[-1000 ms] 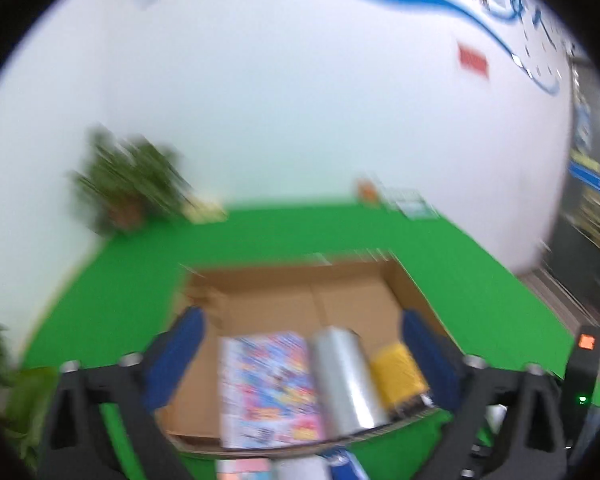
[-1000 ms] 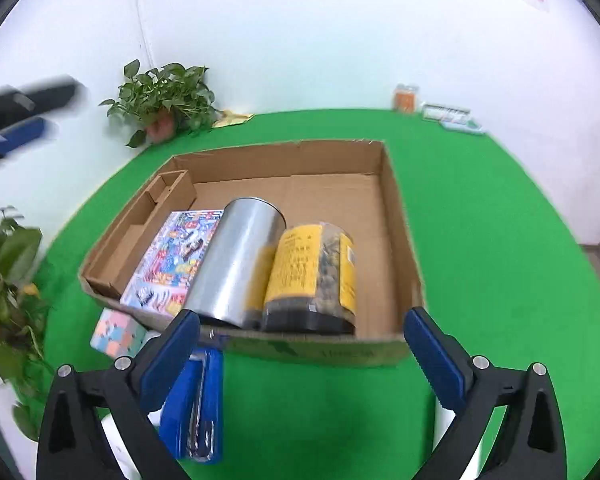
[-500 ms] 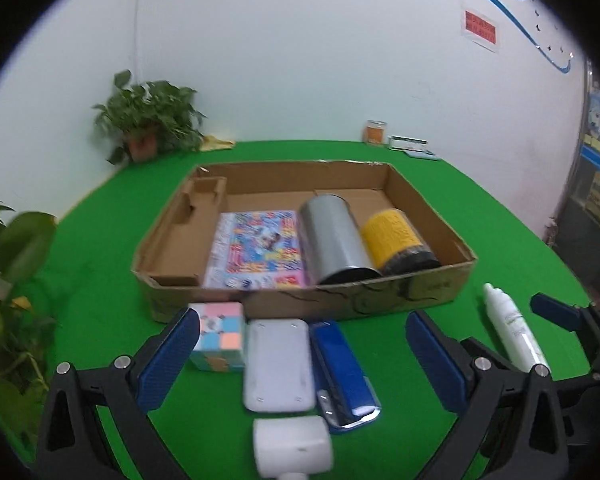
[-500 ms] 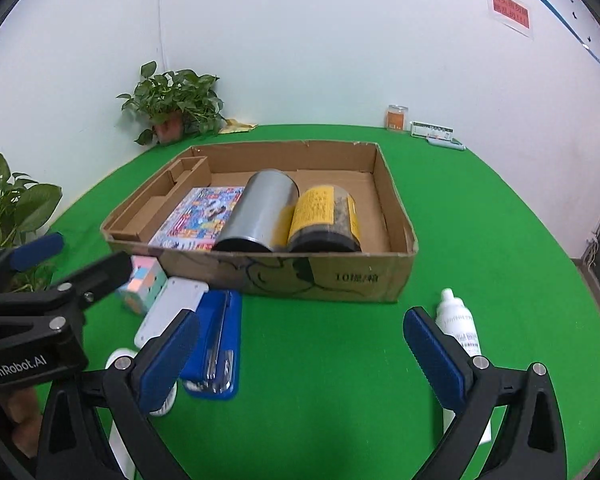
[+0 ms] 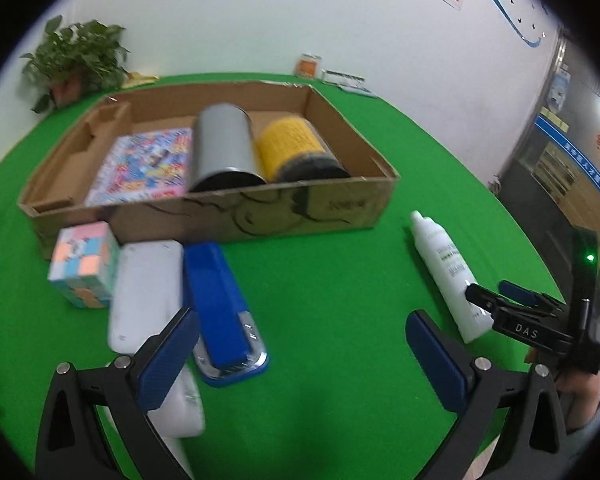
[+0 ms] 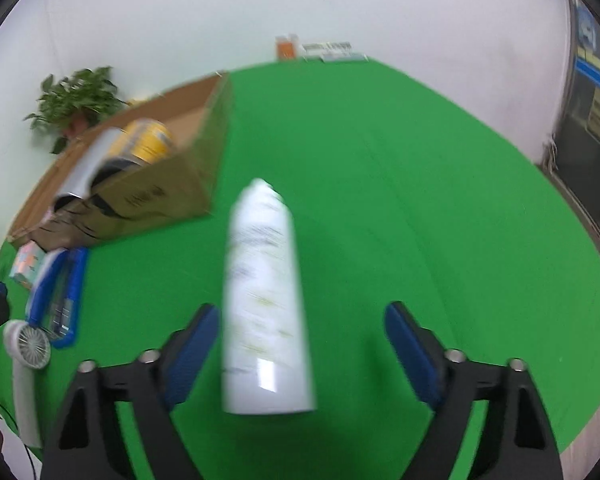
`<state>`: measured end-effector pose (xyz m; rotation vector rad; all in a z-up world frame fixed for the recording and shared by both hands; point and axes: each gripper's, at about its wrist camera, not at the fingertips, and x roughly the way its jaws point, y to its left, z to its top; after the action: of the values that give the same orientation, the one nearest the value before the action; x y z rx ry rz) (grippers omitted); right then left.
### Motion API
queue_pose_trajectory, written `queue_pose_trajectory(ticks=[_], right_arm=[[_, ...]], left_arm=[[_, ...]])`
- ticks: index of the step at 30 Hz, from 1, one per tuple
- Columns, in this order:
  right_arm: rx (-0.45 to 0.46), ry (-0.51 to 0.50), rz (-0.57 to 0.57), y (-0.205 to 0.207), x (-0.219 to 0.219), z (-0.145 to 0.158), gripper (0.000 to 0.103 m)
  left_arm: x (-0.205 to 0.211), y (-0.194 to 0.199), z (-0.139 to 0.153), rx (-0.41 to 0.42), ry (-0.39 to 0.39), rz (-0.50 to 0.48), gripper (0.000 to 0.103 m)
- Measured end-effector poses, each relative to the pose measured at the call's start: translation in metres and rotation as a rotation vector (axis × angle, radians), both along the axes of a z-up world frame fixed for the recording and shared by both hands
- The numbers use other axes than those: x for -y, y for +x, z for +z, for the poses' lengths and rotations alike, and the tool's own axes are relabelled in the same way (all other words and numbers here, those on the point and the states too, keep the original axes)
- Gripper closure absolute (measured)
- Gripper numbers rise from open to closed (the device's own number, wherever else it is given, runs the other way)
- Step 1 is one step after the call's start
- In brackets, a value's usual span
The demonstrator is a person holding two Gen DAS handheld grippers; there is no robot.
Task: Organize rigid objects
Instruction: 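Move both grippers to the white spray bottle on the table, then grasp the white spray bottle with both grippers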
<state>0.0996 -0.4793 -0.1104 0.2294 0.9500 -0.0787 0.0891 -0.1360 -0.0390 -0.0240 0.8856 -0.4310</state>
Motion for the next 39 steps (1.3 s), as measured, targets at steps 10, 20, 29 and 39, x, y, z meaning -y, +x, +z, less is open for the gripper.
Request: queue_pose_trajectory(ticks=[10, 20, 29, 39], right_arm=[[0.002, -0.092, 0.172, -0.020, -0.038, 0.005, 0.064], [0.043, 0.126, 0.253, -0.033, -0.052, 0.026, 0.021], [-0.105, 0.271, 0.299, -0.009, -0.081, -0.018, 0.045], [-0.078, 0.231, 0.348, -0.009, -0.107, -0.009, 0.058]], left_arm=[[0.024, 0.009, -0.007, -0.157, -0.108, -0.144, 0.001], [0.055, 0.040, -0.035, -0.357, -0.192, -0.247, 0.001], [0.062, 0.057, -0.061, -0.497, -0.168, -0.234, 0.029], [0.055, 0.053, -0.040, -0.446, -0.149, -0.218, 0.054]])
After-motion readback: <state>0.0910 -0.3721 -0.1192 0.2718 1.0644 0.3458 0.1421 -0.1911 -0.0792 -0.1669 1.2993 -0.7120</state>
